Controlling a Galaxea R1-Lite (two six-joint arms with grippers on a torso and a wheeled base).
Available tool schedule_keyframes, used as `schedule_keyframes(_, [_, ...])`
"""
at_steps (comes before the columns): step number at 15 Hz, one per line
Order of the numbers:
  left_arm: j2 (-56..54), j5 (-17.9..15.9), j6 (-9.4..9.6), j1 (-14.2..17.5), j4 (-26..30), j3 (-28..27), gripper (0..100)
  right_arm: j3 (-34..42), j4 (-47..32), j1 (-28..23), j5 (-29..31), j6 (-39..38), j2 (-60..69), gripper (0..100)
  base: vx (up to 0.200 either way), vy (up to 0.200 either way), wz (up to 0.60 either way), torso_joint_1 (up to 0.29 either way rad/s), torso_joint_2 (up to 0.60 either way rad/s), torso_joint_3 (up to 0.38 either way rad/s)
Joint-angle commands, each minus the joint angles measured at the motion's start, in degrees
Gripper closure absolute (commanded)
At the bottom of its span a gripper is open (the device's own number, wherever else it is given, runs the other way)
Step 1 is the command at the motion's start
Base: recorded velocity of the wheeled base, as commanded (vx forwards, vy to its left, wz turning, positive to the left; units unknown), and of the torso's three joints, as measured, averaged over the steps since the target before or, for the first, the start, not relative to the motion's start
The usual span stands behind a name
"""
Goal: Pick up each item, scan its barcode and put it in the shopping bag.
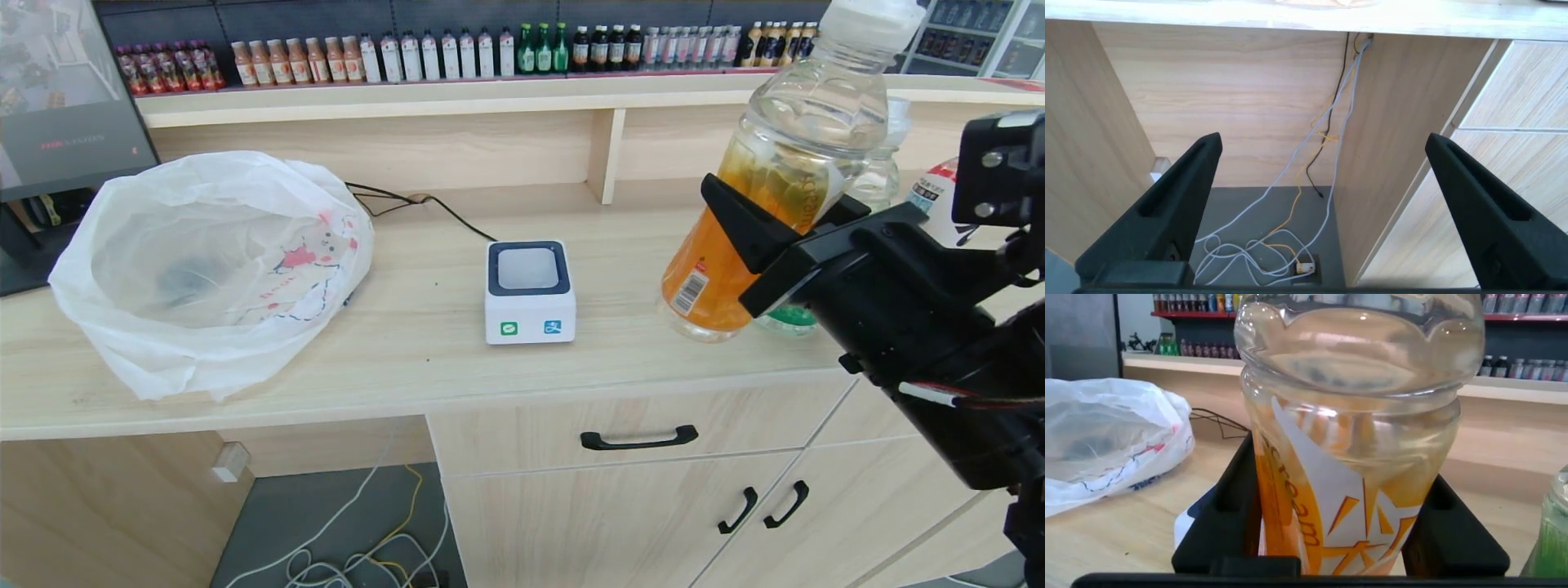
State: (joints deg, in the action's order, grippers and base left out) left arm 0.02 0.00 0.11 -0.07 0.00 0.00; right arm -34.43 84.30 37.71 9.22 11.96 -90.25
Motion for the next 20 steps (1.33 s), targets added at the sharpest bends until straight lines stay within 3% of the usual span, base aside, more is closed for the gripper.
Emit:
schedule_keyframes(1, [-0.02, 0.00, -0.02, -0.01, 0.00, 0.00, 0, -0.20, -0.10, 0.00, 0.28, -0.27, -0.37, 100, 0.000, 0.200, 0.00, 0.002, 0.00, 0.007])
schedule_keyframes(10, [-0.02, 0.00, -0.11, 0.07, 0.00, 0.00, 0, -3.19, 0.69, 0.00, 0.45, -0.71, -2.92, 100, 0.000, 0.200, 0.00, 0.005, 0.00, -0.003])
schedule_keyframes(15, [-0.02, 0.00, 0.07, -0.01, 0.00, 0.00, 0, -5.30, 0.78, -2.81, 0.98, -0.09, -2.57, 100, 0.000, 0.000, 0.00, 0.000, 0.00, 0.000])
schedule_keyframes(20, [-0.02, 0.00, 0.07, -0.01, 0.00, 0.00, 0, -8.99, 0.34, -4.31, -0.25, 5.79, -2.13, 100, 0.000, 0.000, 0.00, 0.000, 0.00, 0.000])
